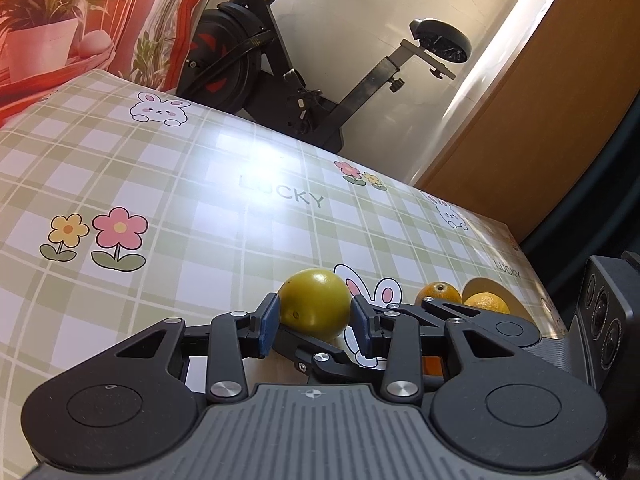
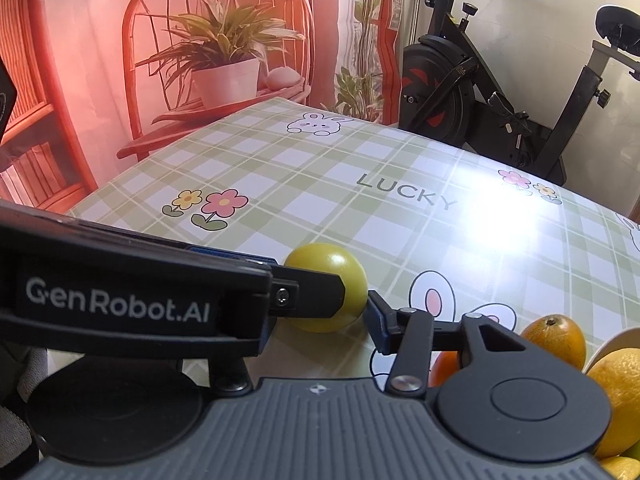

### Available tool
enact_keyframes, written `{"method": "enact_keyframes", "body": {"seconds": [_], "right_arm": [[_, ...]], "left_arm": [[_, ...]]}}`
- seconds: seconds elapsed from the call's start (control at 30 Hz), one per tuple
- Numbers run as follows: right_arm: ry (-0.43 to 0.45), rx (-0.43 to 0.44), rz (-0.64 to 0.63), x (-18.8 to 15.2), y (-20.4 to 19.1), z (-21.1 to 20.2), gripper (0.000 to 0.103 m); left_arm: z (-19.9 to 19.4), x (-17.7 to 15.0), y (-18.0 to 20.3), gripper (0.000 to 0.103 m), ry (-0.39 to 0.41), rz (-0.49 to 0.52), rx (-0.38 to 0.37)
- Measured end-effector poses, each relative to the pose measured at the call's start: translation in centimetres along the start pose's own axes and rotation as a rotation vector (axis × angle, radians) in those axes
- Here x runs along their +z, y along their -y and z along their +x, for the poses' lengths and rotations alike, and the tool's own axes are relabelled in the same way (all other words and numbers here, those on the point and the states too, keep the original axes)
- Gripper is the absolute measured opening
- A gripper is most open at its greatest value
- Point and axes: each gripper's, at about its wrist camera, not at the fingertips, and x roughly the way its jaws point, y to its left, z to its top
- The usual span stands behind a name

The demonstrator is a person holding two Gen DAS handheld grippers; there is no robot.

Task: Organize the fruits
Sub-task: 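Carry the yellow-green fruit over the plate with the left gripper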

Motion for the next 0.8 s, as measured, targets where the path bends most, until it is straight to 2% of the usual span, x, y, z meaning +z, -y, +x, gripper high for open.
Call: {"method": "enact_keyframes", "body": {"seconds": [0.47, 0.8], "right_arm": [[0.166, -0.010, 0.078, -0.6, 1.3, -6.7, 0.048], [0.242, -0.065, 0.100, -2.4, 4.7, -12.1, 0.047]], "left_arm": [[-3.4, 0.5, 7.4, 0.041, 0.069, 0.134, -0.014], [-1.7, -0.3, 13.7, 0.042, 0.024, 0.224, -0.058]]}}
